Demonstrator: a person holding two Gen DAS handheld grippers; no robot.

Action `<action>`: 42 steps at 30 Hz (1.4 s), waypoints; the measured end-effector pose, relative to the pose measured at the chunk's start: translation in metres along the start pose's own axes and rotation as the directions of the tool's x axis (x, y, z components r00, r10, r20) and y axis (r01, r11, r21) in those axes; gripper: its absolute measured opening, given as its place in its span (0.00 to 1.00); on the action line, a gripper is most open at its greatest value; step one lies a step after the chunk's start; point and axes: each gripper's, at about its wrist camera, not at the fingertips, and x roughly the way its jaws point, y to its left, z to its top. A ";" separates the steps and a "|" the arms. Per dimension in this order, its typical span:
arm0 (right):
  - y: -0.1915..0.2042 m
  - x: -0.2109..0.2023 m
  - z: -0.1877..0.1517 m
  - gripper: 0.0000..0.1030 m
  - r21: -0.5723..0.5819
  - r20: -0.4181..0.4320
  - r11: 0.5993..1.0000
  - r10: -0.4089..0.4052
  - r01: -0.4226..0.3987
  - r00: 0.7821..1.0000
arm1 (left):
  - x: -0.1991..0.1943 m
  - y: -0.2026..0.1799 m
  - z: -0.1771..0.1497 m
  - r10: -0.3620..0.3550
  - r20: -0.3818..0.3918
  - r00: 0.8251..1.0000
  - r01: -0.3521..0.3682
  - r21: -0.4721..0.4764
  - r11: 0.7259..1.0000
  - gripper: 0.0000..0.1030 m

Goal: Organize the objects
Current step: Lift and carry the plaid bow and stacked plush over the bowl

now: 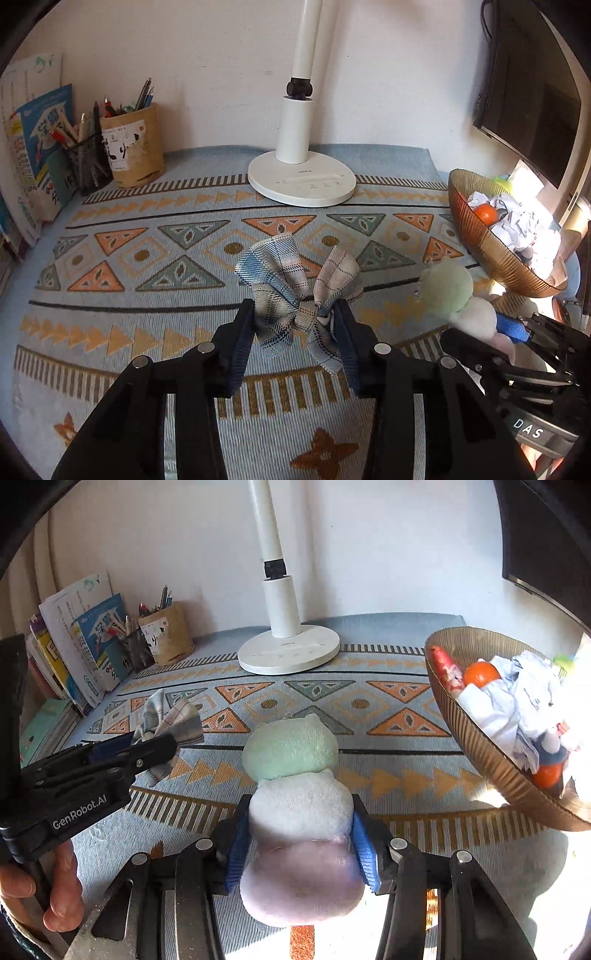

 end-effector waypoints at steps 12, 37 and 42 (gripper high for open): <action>-0.007 0.004 -0.024 0.63 0.016 -0.042 0.995 -0.098 0.098 0.994 | 0.000 0.003 -0.032 0.044 -0.001 0.999 -0.044 -0.070 0.997 0.39; -0.007 0.011 -0.025 0.66 0.014 -0.069 0.996 -0.090 0.091 0.994 | 0.012 0.006 -0.035 0.039 -0.069 0.997 -0.045 -0.085 0.995 0.39; -0.001 0.009 -0.025 0.48 -0.006 -0.054 0.994 -0.112 0.112 0.992 | 0.012 0.007 -0.035 0.042 -0.070 0.997 -0.048 -0.088 0.995 0.39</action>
